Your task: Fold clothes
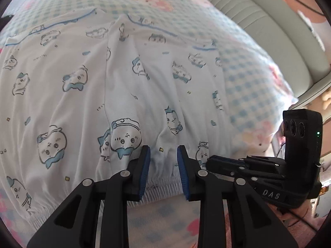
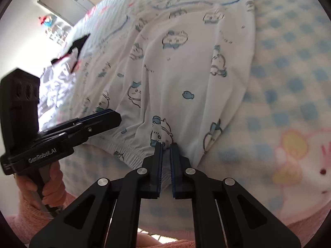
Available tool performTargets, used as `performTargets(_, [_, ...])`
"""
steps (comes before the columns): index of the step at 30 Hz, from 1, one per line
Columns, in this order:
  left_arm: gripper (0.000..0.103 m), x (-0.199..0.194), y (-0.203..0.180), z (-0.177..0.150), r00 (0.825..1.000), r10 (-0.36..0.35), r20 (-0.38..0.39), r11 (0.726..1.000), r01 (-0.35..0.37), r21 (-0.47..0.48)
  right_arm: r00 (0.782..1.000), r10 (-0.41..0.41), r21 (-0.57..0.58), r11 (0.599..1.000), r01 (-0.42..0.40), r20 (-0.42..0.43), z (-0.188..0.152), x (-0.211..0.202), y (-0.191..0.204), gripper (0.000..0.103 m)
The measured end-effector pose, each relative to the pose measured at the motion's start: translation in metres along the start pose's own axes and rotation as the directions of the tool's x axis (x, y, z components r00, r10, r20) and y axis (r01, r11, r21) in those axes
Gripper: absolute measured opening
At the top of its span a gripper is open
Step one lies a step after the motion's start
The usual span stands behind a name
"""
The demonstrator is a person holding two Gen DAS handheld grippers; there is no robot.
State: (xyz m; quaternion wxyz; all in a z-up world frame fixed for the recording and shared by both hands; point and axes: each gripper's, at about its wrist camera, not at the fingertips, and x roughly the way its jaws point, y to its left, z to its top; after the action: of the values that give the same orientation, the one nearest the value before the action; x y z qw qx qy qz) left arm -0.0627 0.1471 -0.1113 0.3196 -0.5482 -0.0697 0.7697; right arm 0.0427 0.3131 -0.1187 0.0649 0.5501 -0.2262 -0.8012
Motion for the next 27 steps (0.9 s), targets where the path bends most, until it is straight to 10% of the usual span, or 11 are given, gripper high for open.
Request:
performTargets(8, [0.029,-0.004,-0.002,-0.002,0.998,-0.057,0.009,0.998,0.057,-0.015,0.978,-0.208,0.061,0.976,0.209,-0.024,-0.002,-0.014,-0.020,0.021])
performTargets(19, [0.030,0.007,-0.043,-0.009,0.991,-0.109,-0.079,0.986,0.118,0.120,0.995,0.073,0.129,0.989,-0.065,-0.061,-0.006,0.001,-0.024,0.023])
performTargets(21, [0.043,0.005,-0.046,-0.014,0.990,-0.111,-0.089,0.981,0.123,0.151,0.992,0.112,0.161,0.982,-0.103,-0.049,-0.003,0.001,-0.029,0.023])
performTargets(27, [0.041,-0.004,-0.053,-0.013,0.998,-0.061,-0.035,0.981,0.066,0.185,0.995,0.093,0.168,0.982,-0.087,-0.028,-0.004,-0.008,-0.028,0.023])
